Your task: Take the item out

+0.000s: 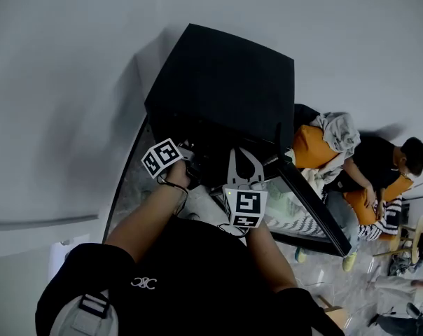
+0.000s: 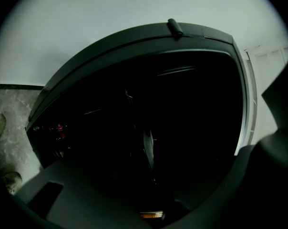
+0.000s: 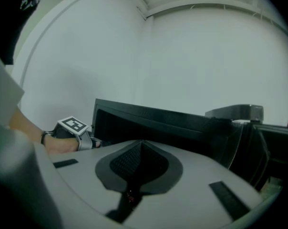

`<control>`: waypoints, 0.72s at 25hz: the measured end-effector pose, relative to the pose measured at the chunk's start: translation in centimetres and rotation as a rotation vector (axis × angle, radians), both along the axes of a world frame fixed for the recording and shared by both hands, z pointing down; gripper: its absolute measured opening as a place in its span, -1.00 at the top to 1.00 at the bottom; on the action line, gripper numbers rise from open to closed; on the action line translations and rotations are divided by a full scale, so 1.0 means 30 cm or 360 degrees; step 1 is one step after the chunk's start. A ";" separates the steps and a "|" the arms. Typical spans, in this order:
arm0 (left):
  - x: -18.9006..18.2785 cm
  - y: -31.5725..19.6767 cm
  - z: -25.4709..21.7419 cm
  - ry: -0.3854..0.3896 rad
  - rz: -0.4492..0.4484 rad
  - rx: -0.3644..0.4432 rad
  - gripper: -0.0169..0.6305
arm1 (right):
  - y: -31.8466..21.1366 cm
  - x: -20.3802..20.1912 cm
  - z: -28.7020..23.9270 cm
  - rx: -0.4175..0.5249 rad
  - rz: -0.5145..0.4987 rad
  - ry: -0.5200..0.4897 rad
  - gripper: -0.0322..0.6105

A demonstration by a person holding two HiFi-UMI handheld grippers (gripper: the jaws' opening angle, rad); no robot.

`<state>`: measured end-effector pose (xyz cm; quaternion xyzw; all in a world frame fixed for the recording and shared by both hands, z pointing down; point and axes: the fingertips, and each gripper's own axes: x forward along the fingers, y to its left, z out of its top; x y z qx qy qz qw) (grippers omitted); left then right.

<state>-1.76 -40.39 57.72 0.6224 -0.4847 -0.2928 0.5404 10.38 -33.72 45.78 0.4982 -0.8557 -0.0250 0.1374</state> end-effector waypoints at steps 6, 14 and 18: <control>-0.002 -0.041 0.017 -0.0013 -0.0067 -0.0053 0.54 | 0.005 0.009 0.015 -0.0021 -0.0012 0.0040 0.88; -0.004 -0.041 -0.002 -0.0074 -0.0116 -0.0010 0.75 | 0.023 0.021 0.029 -0.0024 -0.0036 0.0064 0.88; -0.005 -0.037 -0.003 -0.0123 -0.0104 -0.0006 0.75 | 0.030 0.026 0.032 -0.0018 -0.0044 0.0068 0.88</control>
